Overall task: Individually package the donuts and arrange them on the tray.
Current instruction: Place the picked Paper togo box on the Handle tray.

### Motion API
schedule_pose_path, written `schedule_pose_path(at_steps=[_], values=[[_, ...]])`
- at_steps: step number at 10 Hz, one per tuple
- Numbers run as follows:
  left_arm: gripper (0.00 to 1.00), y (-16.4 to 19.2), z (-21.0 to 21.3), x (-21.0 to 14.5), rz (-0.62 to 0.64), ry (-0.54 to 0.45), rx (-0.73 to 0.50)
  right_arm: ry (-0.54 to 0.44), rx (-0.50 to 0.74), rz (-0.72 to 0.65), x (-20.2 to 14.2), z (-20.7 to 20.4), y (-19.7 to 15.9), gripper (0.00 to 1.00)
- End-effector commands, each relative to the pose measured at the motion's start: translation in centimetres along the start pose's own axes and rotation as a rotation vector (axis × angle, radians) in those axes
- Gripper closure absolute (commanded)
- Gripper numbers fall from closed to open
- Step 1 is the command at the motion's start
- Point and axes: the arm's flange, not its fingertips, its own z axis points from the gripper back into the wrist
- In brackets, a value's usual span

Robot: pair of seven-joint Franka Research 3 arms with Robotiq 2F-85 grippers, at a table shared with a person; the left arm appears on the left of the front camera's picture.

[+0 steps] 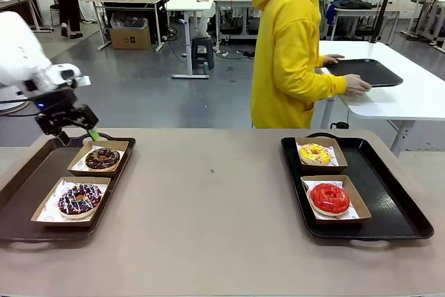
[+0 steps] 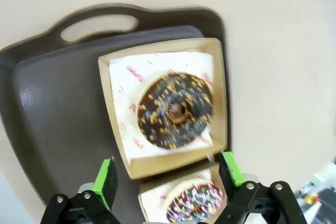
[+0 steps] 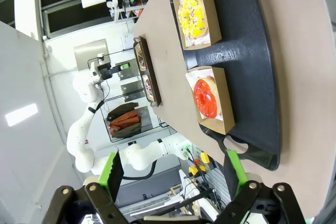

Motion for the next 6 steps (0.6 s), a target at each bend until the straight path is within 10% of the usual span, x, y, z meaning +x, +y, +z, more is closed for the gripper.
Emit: schedule_pose_path(at_steps=[1,6], values=[[0.0,5.0,3.6,-4.8,0.05,0.007,-0.172,0.003,-0.006,-0.005,-0.3,-0.1,0.1,0.0],[0.0,18.5,8.1,-12.6,0.199,-0.029,-0.743,0.003,-0.006,-0.005,-0.3,-0.1,0.1,0.0]])
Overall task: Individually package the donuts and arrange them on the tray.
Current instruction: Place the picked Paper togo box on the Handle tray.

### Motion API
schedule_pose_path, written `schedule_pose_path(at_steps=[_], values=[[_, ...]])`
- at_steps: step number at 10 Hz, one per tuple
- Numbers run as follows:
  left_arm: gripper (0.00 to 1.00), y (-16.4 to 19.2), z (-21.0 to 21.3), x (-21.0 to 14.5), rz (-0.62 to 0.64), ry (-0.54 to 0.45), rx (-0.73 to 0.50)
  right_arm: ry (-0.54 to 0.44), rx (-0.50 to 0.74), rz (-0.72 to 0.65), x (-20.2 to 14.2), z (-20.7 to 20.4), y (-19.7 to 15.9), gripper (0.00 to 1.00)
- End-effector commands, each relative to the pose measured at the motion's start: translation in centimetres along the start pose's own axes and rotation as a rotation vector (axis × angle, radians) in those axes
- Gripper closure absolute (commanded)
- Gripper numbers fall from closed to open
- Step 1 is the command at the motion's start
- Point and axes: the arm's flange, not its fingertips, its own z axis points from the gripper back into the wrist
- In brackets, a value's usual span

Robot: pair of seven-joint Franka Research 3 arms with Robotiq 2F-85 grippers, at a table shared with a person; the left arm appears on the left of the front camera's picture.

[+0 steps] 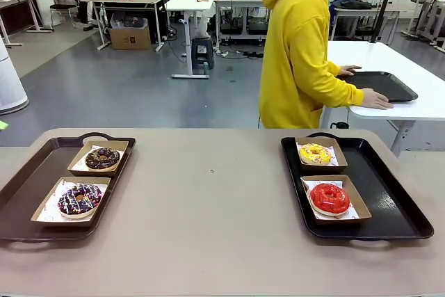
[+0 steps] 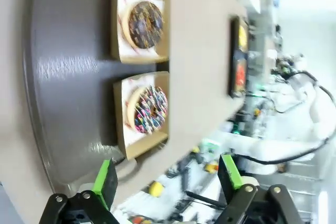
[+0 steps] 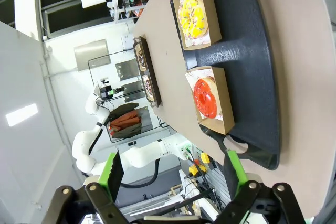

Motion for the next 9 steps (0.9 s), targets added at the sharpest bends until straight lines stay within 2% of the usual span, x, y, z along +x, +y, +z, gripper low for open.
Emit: schedule_pose_path(at_steps=[1,2,3,5,6,9], values=[[0.0,1.9,0.5,1.8,0.019,0.019,-0.143,0.005,-0.006,-0.004,-0.3,-0.2,0.2,0.0],[0.0,2.7,1.0,1.7,0.027,0.016,-0.205,0.005,-0.006,-0.004,-0.3,-0.2,0.2,0.0],[0.0,3.8,1.4,1.7,0.07,-0.029,-0.293,0.005,-0.006,-0.004,-0.3,-0.2,0.2,0.0],[0.0,4.9,1.0,2.3,0.131,-0.041,-0.342,0.005,-0.006,-0.004,-0.3,-0.2,0.2,0.0],[0.0,4.3,0.5,1.0,0.087,-0.012,-0.27,0.005,-0.006,-0.004,-0.3,-0.2,0.2,0.0],[0.0,4.3,0.5,1.0,0.087,-0.012,-0.27,0.005,-0.006,-0.004,-0.3,-0.2,0.2,0.0]])
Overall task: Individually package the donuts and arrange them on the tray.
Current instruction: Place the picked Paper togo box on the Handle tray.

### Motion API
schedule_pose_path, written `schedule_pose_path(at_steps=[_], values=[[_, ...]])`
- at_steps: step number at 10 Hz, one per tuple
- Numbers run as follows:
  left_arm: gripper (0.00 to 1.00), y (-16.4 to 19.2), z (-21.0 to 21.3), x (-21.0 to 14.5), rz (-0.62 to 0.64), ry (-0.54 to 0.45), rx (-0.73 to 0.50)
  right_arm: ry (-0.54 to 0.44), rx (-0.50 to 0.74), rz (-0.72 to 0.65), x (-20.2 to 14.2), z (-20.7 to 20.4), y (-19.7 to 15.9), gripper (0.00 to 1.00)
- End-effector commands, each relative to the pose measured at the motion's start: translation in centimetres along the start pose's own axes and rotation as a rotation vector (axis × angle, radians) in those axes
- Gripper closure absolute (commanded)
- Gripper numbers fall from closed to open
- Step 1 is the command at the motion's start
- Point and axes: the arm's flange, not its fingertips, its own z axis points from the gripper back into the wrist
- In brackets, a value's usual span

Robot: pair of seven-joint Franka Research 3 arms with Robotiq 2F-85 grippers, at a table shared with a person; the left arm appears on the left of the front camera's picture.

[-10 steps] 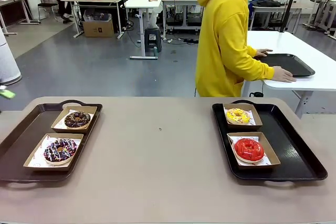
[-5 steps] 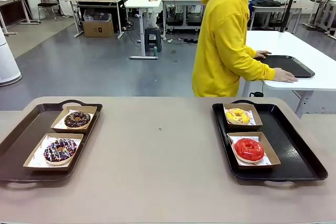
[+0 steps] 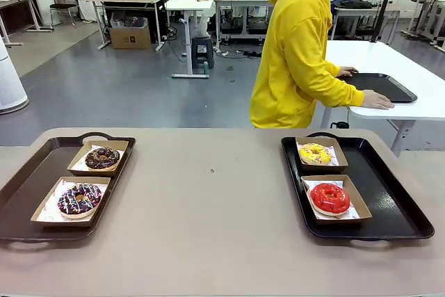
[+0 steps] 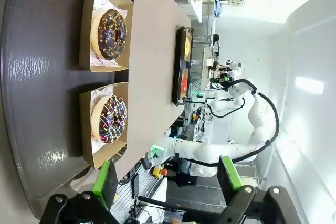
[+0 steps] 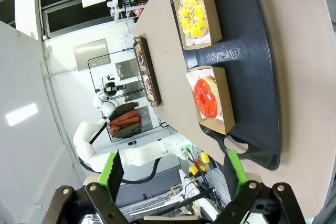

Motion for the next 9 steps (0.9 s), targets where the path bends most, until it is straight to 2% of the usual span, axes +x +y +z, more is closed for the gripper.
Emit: schedule_pose_path(at_steps=[1,9], values=[[0.0,-0.21,0.13,-0.45,-0.006,0.001,0.024,0.003,-0.007,-0.005,-0.31,-0.07,0.11,0.0],[0.0,-0.21,0.13,-0.45,-0.006,0.001,0.024,0.003,-0.007,-0.005,-0.31,-0.07,0.11,0.0]])
